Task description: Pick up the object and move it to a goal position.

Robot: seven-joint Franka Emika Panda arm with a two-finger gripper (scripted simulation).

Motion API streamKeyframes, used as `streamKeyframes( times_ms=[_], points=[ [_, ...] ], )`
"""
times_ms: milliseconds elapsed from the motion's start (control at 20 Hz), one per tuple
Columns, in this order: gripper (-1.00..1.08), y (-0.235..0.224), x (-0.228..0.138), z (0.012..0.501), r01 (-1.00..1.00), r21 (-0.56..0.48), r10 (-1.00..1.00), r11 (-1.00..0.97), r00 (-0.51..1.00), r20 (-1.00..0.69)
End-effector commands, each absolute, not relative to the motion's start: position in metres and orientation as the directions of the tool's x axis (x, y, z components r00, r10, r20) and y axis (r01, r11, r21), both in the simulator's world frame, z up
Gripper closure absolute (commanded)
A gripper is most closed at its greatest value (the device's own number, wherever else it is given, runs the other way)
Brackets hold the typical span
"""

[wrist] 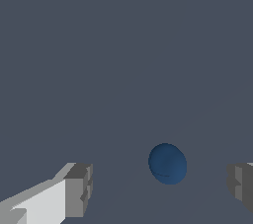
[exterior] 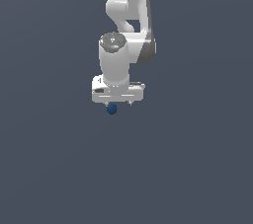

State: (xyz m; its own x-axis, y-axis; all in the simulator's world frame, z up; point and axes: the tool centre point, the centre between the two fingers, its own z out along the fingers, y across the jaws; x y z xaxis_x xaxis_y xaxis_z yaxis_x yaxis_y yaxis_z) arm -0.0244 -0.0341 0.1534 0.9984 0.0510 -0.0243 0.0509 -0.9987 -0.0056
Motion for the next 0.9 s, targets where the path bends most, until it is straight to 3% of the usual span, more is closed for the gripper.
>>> streamKeyframes(
  times_ms=[0,850],
  points=[
    [-0.92,-0.04,-0.029,0.145,0.092,-0.005,0.092,-0.996,0.996,-0.022],
    [-0.92,-0.074,-0.072,0.089,0.394,-0.001,0.394,-0.919,0.919,-0.003]
  ],
)
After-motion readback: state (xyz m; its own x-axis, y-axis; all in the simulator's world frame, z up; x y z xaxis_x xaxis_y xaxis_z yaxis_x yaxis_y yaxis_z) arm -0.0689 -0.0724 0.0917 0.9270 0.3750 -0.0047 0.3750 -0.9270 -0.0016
